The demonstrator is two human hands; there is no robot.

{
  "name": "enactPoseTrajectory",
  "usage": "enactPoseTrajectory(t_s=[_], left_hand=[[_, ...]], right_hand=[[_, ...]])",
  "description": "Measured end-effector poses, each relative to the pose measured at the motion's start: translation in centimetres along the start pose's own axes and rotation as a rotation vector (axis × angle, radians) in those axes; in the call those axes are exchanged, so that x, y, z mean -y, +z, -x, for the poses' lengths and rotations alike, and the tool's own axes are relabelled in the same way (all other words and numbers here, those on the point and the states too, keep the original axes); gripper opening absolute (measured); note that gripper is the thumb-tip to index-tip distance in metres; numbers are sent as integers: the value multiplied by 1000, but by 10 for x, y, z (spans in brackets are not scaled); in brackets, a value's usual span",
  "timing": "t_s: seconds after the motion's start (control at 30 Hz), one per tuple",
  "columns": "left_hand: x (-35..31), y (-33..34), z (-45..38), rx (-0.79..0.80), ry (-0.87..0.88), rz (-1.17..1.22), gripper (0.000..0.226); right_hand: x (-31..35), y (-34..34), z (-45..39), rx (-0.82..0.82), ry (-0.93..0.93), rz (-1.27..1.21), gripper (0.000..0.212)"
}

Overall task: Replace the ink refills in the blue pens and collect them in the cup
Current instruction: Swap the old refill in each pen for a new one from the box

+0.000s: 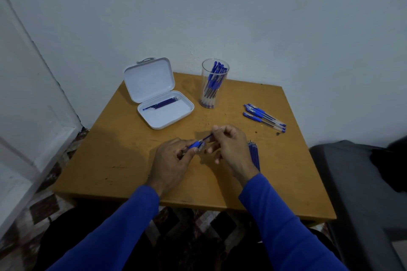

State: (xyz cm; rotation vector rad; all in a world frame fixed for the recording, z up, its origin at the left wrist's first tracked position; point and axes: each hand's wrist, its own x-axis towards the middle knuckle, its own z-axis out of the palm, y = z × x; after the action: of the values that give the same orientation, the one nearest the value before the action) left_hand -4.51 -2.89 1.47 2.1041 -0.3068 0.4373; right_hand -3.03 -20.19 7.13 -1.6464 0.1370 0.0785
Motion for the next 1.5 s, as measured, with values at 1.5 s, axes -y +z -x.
enactPoseTrajectory(t_s=[1.5], left_hand=[[5, 3, 2, 93, -38, -49, 23]], right_hand=[[-28, -10, 9, -17, 60, -1, 10]])
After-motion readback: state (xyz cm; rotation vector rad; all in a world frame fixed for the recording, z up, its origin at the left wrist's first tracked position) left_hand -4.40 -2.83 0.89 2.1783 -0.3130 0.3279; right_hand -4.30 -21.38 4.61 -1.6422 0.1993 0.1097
